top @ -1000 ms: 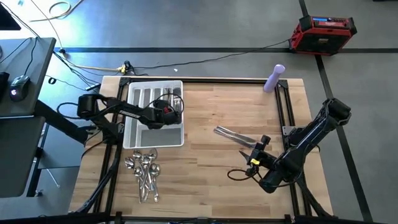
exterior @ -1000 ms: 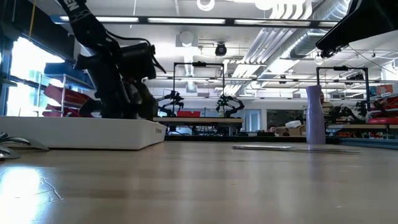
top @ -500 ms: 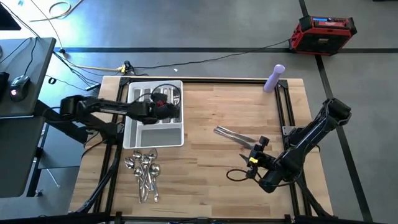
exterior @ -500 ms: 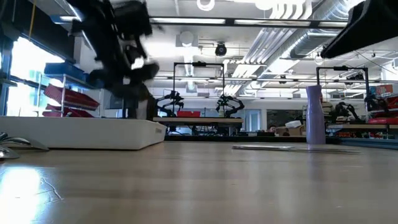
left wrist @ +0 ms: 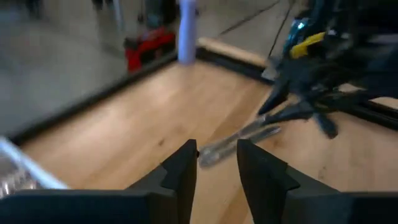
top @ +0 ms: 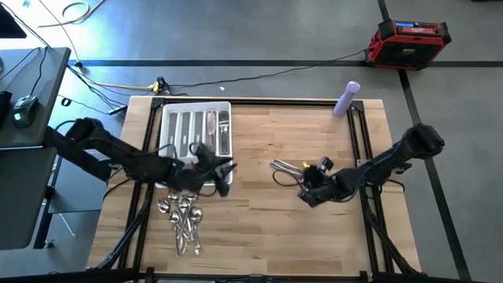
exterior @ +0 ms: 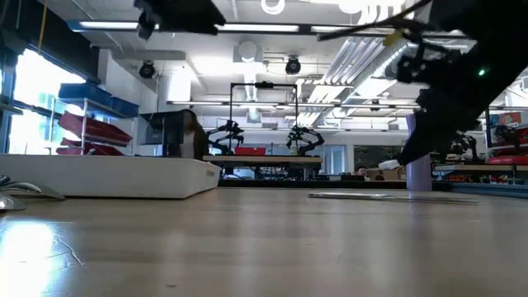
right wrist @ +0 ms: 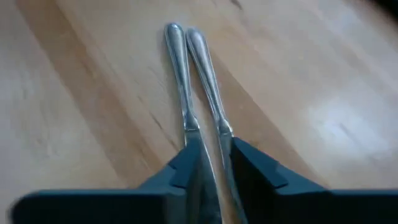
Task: Sort silverware
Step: Put the knife in the silverware tray
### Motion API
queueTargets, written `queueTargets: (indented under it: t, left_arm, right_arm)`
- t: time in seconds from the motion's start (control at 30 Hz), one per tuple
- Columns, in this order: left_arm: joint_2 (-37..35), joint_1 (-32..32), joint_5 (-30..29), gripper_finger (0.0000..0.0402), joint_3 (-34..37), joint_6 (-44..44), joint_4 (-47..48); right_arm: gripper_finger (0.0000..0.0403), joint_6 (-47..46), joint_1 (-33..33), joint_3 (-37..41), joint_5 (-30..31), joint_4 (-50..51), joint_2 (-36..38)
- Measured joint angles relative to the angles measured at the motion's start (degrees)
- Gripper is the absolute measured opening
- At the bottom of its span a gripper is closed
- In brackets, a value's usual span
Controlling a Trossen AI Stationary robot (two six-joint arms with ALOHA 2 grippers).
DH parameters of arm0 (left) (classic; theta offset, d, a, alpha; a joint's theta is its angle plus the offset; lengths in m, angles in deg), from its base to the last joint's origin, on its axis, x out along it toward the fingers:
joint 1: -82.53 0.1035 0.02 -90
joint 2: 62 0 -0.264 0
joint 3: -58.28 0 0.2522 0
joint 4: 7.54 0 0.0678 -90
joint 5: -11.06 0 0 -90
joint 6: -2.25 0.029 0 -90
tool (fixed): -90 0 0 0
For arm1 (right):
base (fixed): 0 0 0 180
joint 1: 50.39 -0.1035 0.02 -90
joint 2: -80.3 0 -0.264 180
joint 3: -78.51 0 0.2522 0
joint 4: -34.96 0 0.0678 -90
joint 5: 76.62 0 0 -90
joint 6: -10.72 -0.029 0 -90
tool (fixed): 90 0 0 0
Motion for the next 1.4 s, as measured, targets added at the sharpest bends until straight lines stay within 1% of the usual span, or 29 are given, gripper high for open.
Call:
queueTargets:
  t: [0.07,0.1,0.17,0.3,0.4,0.53,0.7,0.83,0.9,0.97,1.03,1.1,1.2,1.27,1.4]
  left_arm:
    - [-0.13,-0.95,-2.66,0.0081,-0.75,3.1,-0.42]
    - [-0.29,-1.15,-3.55,0.0077,-1.08,3.53,-0.56]
    - [-0.42,-1.22,-4.31,0.0072,-1.57,3.62,-0.37]
    - [-0.38,-1.22,-4.19,0.0064,-1.82,3.39,-0.37]
    - [0.13,-1.2,-3.52,0.006,-1.82,3.29,-0.51]
    - [1.98,-0.99,0.42,0.0057,-1.82,4.02,-1.36]
    - [7.55,-0.62,7.12,0.0053,-1.82,11.01,-9.52]
    - [13.59,0.62,16.28,0.0053,-1.82,15.02,-16.85]
    - [16.92,1.25,21.83,0.0053,-1.82,17.09,-19.28]
    - [20.32,1.66,25.28,0.0053,-1.95,19.36,-20.52]
    - [23.86,1.83,26.69,0.0053,-3.49,21.34,-20.04]
    - [27.02,1.95,27.66,0.0053,-5.59,23.36,-19.57]
    - [31.84,2.2,28.6,0.0053,-9.91,25.74,-18.55]
    - [34.66,2.56,28.57,0.0053,-13.09,27.06,-16.07]
    - [40.08,4.53,26.37,0.0053,-18.99,26.32,-10.88]
  right_arm:
    - [0.0017,2.14,1.51,2.19,-3.22,-5.32,-0.01]
    - [0.0009,2.88,1.9,3.25,-4.38,-7.54,0.0]
    - [0.0007,1.91,2.33,5.14,-5.13,-10.1,-0.02]
    - [0.0001,-1.81,2.44,7.34,-6.14,-9.76,-0.64]
    - [0.0,-2.04,2.38,7.7,-7.63,-11.41,-2.53]
    - [0.0,0.31,2.59,6.9,-9.45,-15.24,-6.61]
    - [0.0,8.8,2.25,3.42,-16.95,-21.69,-10.32]
    - [0.0,15.82,1.35,-0.99,-20.83,-23.17,-12.34]
    - [0.0,18.76,0.69,-3.2,-22.26,-22.87,-13.46]
    - [0.0,23.18,-0.62,-5.1,-23.04,-23.13,-14.46]
    - [0.0,27.89,-2.33,-6.86,-23.29,-23.37,-14.6]
    - [0.0,29.83,-4.17,-8.41,-22.85,-23.73,-14.17]
    - [0.0,29.8,-6.94,-10.45,-23.07,-23.28,-12.86]
    - [0.0,29.23,-8.68,-11.72,-24.34,-23.58,-12.41]
    - [0.0,25.5,-10.06,-12.12,-29.41,-23.29,-12.91]
